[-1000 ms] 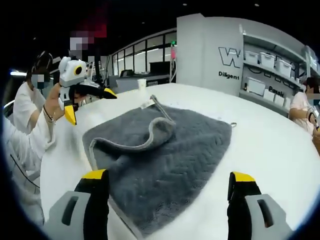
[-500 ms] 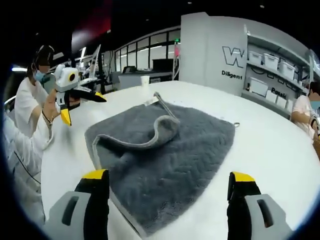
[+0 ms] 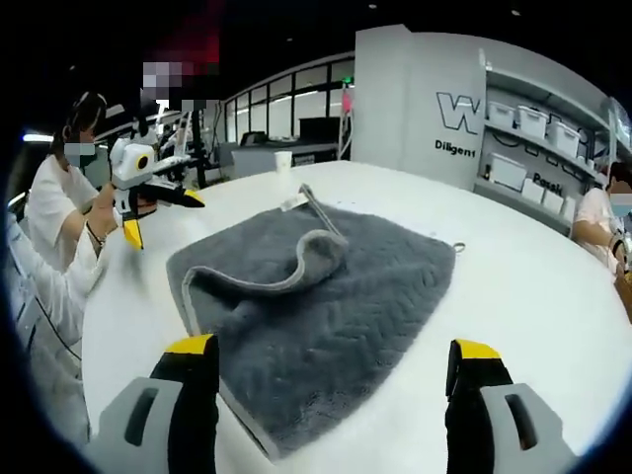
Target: Open the folded towel by lifting each exposed corner and separating the folded layers until the towel lies flat within the target outline without major curled edges
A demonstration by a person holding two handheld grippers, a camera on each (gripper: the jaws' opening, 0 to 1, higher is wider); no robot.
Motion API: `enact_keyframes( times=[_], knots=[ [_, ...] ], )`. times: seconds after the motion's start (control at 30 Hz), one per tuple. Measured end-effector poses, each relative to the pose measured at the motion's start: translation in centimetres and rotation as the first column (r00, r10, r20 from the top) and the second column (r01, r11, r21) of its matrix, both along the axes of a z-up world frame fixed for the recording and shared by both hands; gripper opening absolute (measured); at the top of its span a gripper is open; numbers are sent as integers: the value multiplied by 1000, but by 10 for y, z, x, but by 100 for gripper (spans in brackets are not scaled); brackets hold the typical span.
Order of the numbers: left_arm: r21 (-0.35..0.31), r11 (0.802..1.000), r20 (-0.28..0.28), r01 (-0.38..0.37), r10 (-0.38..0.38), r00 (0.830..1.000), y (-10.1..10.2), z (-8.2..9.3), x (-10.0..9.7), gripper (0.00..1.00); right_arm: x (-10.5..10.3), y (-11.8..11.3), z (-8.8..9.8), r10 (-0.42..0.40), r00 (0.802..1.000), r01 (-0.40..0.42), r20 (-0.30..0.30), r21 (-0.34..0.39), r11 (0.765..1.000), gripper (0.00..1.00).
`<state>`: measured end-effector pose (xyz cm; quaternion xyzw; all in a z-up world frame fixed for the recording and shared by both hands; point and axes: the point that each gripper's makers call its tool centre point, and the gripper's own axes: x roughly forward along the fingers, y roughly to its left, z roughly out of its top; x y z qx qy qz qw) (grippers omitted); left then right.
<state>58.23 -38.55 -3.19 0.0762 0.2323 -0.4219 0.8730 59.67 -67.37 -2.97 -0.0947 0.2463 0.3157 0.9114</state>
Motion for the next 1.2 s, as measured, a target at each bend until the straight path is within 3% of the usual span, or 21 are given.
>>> enact_keyframes(
  times=[0.27, 0.63, 0.77, 0.9, 1.2],
  knots=[
    [24, 1000, -13, 0, 0, 1000, 4, -7, -1, 96, 10, 5, 12, -48, 999, 48, 8, -5, 999, 85],
    [48, 998, -11, 49, -48, 999, -5, -11, -9, 96, 27, 67, 29, 48, 998, -46, 43, -42, 998, 68],
    [23, 998, -1, 62, -62, 998, -8, -7, -11, 96, 38, 88, 20, 84, 996, -82, 21, -77, 994, 66],
    [40, 998, -4, 57, -57, 998, -5, -9, -11, 96, 47, 96, 12, 82, 997, -79, 16, -133, 988, 59],
    [31, 998, -2, 45, -45, 999, -2, -7, -10, 97, 66, 94, -4, 36, 999, -34, 10, -189, 981, 43]
  ],
)
